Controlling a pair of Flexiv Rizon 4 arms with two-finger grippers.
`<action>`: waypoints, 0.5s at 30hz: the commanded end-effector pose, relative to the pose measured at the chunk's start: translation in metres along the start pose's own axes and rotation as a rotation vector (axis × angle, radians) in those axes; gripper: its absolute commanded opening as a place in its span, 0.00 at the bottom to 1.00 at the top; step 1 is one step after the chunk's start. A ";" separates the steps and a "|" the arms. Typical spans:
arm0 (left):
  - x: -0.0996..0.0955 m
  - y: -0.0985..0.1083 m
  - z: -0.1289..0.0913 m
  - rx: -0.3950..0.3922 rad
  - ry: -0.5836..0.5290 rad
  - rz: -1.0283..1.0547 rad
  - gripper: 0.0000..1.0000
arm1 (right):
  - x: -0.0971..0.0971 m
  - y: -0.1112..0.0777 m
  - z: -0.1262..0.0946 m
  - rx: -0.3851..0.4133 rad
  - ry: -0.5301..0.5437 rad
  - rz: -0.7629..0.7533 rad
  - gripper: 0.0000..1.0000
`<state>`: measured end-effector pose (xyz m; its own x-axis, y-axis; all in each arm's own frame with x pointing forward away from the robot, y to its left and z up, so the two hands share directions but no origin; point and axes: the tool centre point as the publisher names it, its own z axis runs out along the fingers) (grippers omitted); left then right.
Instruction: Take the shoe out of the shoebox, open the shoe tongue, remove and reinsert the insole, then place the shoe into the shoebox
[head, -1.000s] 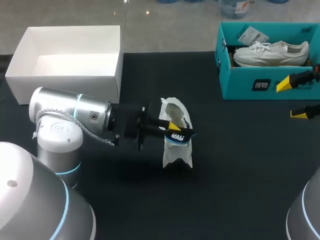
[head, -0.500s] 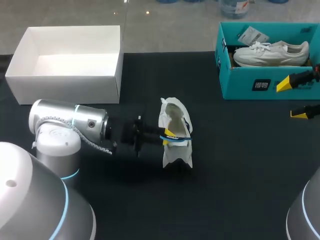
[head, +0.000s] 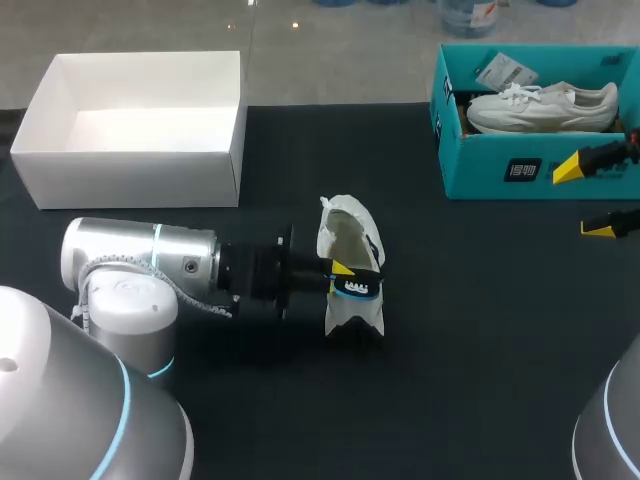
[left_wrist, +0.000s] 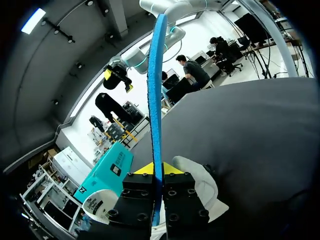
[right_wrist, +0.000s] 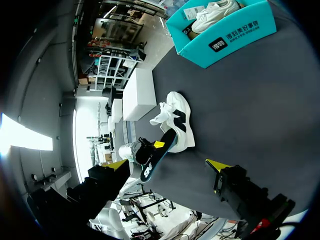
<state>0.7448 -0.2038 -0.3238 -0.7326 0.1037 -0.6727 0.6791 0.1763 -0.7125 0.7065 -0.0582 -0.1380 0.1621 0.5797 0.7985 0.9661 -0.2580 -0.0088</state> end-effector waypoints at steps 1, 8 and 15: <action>0.005 0.010 0.006 -0.013 0.001 -0.007 0.00 | 0.000 -0.001 0.001 -0.002 -0.002 0.001 1.00; -0.001 0.021 0.011 -0.027 -0.016 -0.055 0.00 | 0.000 -0.001 0.001 -0.002 -0.002 0.001 1.00; -0.004 0.021 0.010 -0.036 -0.006 -0.066 0.00 | 0.000 -0.001 0.001 -0.002 -0.002 0.001 1.00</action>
<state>0.7602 -0.2089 -0.3390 -0.7746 0.0787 -0.6276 0.6280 0.2142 -0.7482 0.7065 -0.0582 -0.1380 0.1621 0.5796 0.7986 0.9661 -0.2580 -0.0088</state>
